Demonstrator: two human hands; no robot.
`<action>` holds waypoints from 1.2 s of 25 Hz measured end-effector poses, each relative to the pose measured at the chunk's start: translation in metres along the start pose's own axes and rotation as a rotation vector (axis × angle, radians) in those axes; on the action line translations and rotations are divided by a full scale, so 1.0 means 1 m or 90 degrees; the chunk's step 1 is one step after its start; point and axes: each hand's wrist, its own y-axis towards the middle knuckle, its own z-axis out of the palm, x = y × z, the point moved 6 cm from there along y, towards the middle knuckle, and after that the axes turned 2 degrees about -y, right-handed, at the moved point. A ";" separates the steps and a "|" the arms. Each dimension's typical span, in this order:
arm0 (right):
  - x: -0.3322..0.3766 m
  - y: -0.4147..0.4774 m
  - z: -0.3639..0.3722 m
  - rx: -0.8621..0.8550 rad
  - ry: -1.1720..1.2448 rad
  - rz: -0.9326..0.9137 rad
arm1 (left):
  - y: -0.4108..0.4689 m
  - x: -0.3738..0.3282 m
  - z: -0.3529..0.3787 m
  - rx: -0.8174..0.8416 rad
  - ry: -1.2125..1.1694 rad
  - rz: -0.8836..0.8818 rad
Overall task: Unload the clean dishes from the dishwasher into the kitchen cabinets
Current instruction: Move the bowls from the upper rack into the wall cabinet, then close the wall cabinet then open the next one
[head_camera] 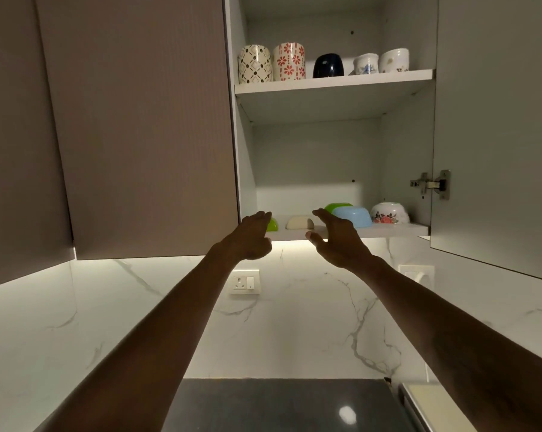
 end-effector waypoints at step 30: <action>0.031 -0.280 -0.283 -0.239 -0.077 -0.111 | -0.238 -0.343 -0.076 -0.164 0.092 0.258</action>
